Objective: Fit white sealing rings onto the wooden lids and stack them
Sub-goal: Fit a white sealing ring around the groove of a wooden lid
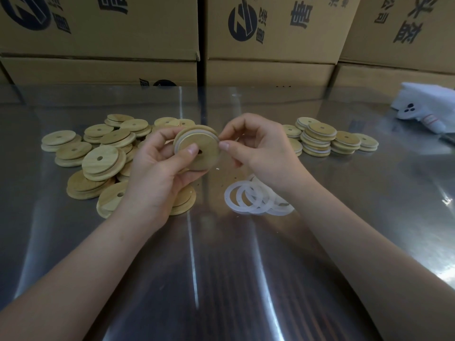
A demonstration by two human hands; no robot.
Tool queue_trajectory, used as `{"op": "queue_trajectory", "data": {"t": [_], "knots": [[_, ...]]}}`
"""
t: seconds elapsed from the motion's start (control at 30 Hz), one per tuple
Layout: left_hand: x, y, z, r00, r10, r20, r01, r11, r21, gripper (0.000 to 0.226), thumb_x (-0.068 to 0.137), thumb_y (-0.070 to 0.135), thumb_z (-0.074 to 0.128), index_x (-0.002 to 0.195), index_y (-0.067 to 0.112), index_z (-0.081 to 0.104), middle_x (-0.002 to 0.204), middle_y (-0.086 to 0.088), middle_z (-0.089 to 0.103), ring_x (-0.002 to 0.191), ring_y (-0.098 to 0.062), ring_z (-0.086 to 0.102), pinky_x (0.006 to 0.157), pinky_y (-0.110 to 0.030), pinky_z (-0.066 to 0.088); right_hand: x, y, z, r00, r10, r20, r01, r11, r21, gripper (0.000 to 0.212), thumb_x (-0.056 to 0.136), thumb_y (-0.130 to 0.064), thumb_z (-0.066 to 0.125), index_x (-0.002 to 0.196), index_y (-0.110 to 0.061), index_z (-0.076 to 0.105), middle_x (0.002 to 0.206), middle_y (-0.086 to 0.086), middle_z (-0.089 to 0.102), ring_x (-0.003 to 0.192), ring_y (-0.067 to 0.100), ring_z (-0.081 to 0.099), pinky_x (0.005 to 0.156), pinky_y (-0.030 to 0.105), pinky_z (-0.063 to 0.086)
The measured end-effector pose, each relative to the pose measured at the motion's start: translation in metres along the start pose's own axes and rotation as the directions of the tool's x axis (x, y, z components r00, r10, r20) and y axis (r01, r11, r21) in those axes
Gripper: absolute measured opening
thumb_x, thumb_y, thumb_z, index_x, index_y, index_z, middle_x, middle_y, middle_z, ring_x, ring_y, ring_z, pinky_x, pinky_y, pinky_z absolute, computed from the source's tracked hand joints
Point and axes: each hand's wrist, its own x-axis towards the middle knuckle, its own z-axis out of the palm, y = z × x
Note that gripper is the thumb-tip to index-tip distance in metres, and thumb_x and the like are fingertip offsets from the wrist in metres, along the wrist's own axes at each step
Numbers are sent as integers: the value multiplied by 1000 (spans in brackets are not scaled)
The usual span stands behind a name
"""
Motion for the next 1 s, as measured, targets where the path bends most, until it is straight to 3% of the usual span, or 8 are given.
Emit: {"op": "queue_trajectory", "data": {"t": [0.2, 0.33, 0.5, 1.0], "knots": [[0, 1, 1, 999, -32, -39, 30, 999, -39, 20, 92, 1, 57, 109, 11, 59, 95, -2, 76, 97, -27, 72, 71, -37, 60, 1, -2, -3, 991, 129, 21, -131, 980, 151, 13, 84, -2, 71, 87, -14, 67, 68, -6, 67, 53, 12, 60, 54, 23, 51], [0, 1, 2, 999, -38, -35, 36, 998, -49, 23, 92, 4, 58, 114, 6, 58, 98, -1, 76, 96, -27, 72, 71, -34, 59, 0, -1, -3, 968, 244, 65, -250, 961, 122, 4, 86, -10, 71, 82, -13, 71, 69, 2, 69, 54, 12, 59, 54, 23, 51], [0, 1, 2, 995, -83, -52, 81, 996, -39, 23, 87, 12, 62, 109, 5, 61, 103, -12, 74, 96, -28, 72, 72, -34, 60, 1, -1, -1, 949, 300, 94, -309, 945, 108, 10, 89, -13, 69, 79, -14, 70, 74, 3, 69, 54, 12, 58, 52, 22, 49], [8, 11, -7, 1000, -16, 21, 6, 913, 407, 13, 84, 6, 71, 91, 18, 69, 83, -2, 76, 78, -19, 74, 58, -31, 60, 0, -4, 1, 967, 247, 66, -245, 969, -37, 21, 90, -6, 64, 72, -18, 65, 65, -7, 63, 53, 8, 55, 56, 19, 46]]}}
